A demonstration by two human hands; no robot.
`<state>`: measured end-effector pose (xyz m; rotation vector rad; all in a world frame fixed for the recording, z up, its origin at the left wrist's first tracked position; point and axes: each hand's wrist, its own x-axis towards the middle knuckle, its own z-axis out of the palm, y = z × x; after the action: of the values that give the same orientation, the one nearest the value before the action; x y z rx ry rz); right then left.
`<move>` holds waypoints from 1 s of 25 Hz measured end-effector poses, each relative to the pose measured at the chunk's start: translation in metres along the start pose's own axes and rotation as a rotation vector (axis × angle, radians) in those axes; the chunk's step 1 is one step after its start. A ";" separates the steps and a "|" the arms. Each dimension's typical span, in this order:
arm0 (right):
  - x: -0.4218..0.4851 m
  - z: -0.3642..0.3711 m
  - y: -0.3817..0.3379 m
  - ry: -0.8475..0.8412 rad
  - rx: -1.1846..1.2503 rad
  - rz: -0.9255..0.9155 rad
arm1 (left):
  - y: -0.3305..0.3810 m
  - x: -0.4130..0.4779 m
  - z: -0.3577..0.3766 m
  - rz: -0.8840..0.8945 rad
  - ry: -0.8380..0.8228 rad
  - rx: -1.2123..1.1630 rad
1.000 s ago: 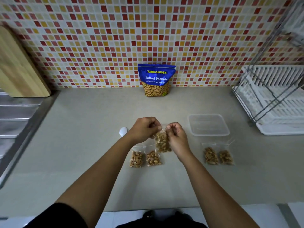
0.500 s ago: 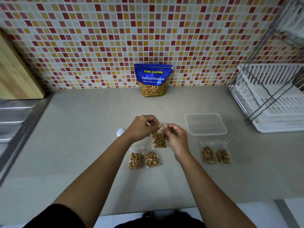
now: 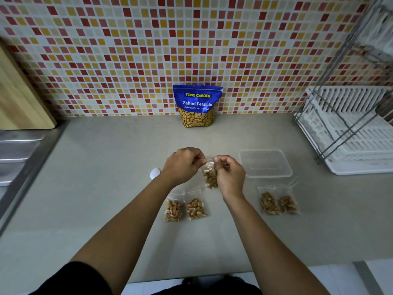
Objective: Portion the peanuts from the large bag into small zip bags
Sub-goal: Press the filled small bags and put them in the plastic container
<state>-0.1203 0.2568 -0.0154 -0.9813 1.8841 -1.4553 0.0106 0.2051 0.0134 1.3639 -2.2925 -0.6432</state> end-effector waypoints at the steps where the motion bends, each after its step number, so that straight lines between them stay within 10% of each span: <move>1: 0.001 -0.001 0.001 -0.007 -0.010 -0.009 | -0.001 -0.001 0.001 0.009 -0.005 0.023; 5: 0.001 -0.001 0.005 -0.053 0.026 0.053 | -0.003 -0.002 0.001 -0.032 -0.014 0.076; 12: 0.011 -0.002 0.034 -0.118 0.189 0.354 | 0.000 -0.047 0.047 -0.496 -0.215 -0.803; 25: 0.007 -0.005 0.091 -0.257 -0.455 0.256 | 0.004 -0.066 0.110 -0.529 -0.070 -0.041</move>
<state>-0.1476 0.2670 -0.1025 -1.0225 2.0932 -0.7296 -0.0226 0.2852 -0.0805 1.9724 -1.9511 -0.9003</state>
